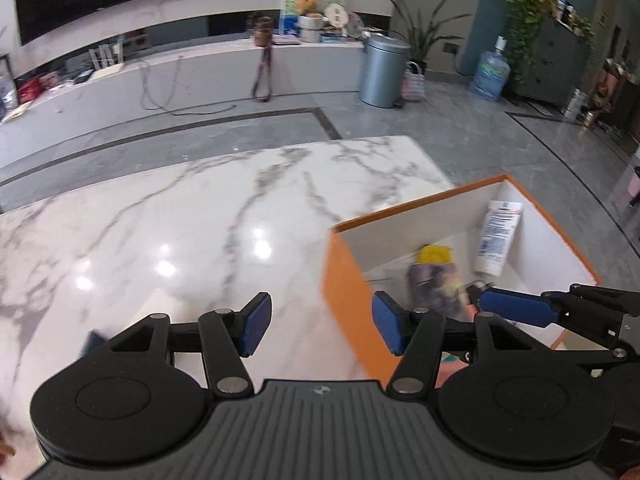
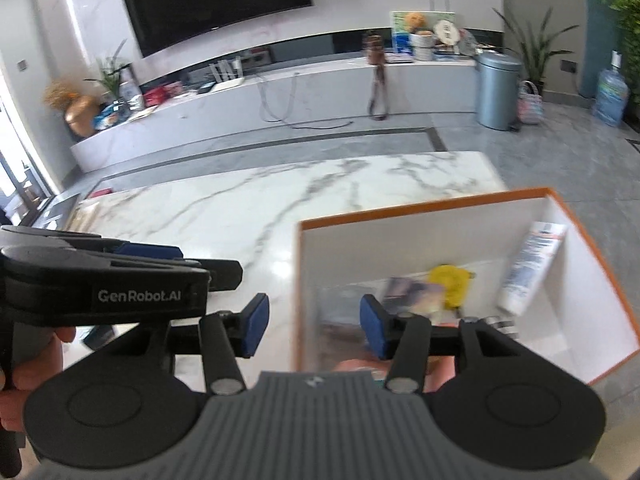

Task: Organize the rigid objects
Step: 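Move both open grippers back over the dark spray can and white box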

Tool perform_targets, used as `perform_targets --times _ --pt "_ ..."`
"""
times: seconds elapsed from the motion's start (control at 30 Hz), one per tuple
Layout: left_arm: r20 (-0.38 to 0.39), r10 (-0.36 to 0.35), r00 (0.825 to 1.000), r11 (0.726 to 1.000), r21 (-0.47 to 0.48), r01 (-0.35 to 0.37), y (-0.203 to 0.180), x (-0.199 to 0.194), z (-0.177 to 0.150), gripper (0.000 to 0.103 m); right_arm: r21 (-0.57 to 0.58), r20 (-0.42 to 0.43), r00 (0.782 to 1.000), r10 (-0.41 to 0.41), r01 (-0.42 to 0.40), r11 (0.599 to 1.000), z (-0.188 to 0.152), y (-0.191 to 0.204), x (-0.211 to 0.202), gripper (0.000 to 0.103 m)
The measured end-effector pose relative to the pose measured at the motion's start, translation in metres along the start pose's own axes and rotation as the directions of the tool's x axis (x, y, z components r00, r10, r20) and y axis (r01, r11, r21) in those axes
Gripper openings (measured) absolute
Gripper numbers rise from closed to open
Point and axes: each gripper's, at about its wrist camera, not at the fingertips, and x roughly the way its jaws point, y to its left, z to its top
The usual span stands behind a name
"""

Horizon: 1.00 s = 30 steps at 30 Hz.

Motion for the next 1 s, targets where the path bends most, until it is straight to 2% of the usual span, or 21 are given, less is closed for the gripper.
perform_targets --times 0.17,0.43,0.57,0.6,0.63,0.77,0.87,1.0 --pt "-0.004 0.038 0.999 0.997 -0.060 -0.039 0.038 -0.009 -0.026 0.068 -0.002 -0.021 0.998 0.058 -0.059 0.998 -0.011 0.036 0.005 0.052" --pt "-0.047 0.105 0.993 0.985 -0.132 -0.111 0.110 -0.007 -0.068 0.068 0.022 -0.121 0.986 0.111 -0.109 0.994 -0.042 0.081 0.040 0.052" --pt "-0.082 0.162 0.983 0.955 -0.237 -0.178 0.149 -0.007 -0.082 0.068 0.023 -0.173 0.978 0.117 -0.115 0.993 -0.053 0.099 0.064 0.053" --pt "-0.095 0.171 0.981 0.946 -0.262 -0.191 0.157 -0.006 -0.085 0.068 0.022 -0.185 0.976 0.118 -0.115 0.993 -0.055 0.103 0.070 0.058" --pt "-0.105 0.174 0.979 0.936 -0.291 -0.198 0.166 -0.005 -0.088 0.068 0.021 -0.197 0.973 0.117 -0.115 0.993 -0.057 0.108 0.075 0.061" --pt "-0.109 0.178 0.978 0.905 -0.371 -0.207 0.191 0.001 -0.096 0.069 0.003 -0.240 0.965 0.106 -0.109 0.994 -0.062 0.126 0.099 0.061" --pt "-0.100 0.194 0.976 0.900 -0.377 -0.218 0.201 0.009 -0.094 0.072 -0.011 -0.263 0.959 0.102 -0.109 0.994 -0.062 0.135 0.114 0.061" --pt "-0.081 0.235 0.969 0.912 -0.327 -0.249 0.207 0.017 -0.087 0.077 -0.021 -0.279 0.955 0.096 -0.106 0.994 -0.058 0.145 0.133 0.062"
